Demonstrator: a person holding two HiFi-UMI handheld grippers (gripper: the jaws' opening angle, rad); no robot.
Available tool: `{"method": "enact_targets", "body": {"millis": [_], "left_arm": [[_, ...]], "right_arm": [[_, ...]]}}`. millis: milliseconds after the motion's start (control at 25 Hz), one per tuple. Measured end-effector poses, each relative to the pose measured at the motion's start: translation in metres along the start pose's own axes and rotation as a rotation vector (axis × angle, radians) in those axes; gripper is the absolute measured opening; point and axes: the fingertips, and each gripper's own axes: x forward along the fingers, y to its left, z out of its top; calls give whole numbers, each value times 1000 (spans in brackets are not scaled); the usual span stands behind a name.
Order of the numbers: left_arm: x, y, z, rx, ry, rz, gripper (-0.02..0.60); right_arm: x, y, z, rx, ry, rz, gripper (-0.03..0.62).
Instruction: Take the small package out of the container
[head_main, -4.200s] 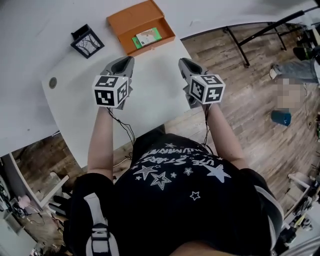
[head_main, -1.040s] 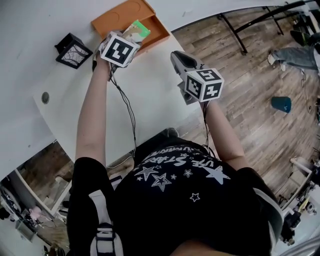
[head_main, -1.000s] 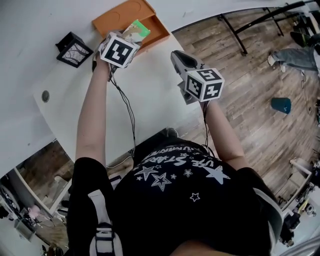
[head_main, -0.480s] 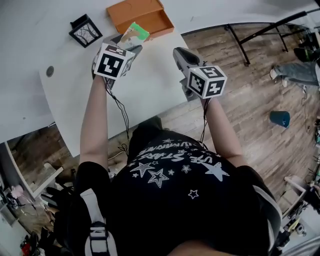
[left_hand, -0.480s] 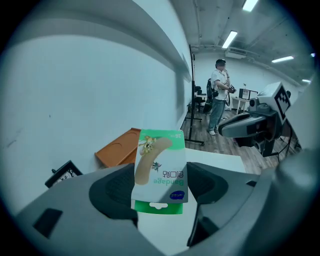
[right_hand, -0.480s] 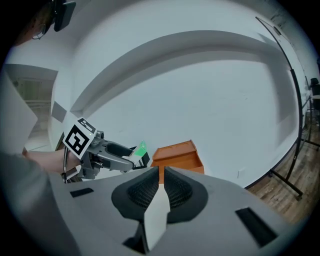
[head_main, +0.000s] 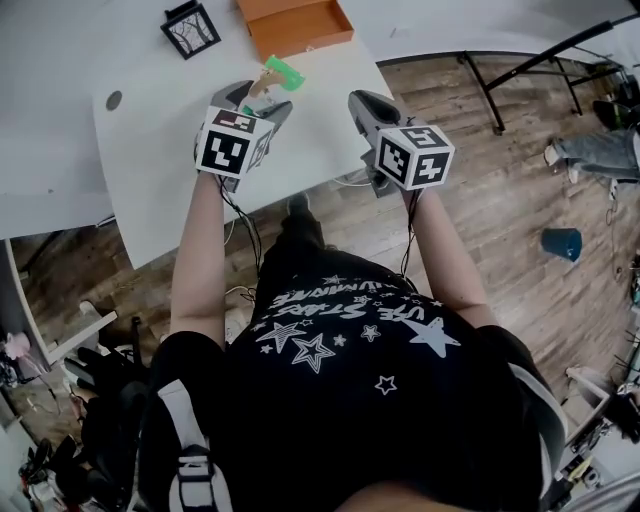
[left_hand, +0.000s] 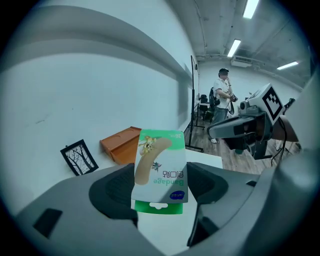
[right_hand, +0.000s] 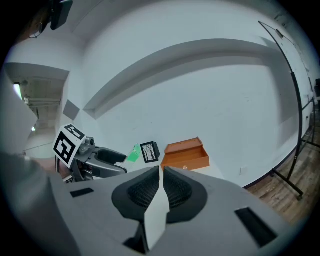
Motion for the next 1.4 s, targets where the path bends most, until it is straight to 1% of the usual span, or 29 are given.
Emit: {"method": "enact_targets", "body": {"millis": [80,240,480,640,800,1000,1400], "left_arm": [[-15,-12,-10,-27,-18,10,354],[-40,-31,-24,-108,-60,5,354],[-63,-51,-33,-136,-83,35,354],[-77,-65,-45,-165,-98,51,354],[-89,-78,-59,-201,-99,63,354],[-102,-92,-69,-215,-97,77,354],[-115,-99,-86,-260,-93,85,354]], "right_arm": [[-14,9,-6,-1,-5,6,58],[-37,25,-14,-29,-4,6,58],[-58,36,-22,-45,11,29,54],[-70,43,-33,-56,18,29,52],[-81,52,-42,-66,24,39,51],[-92,58,-52,-68,34,47,51],[-98,69,-66,-62,55,67,51]]}}
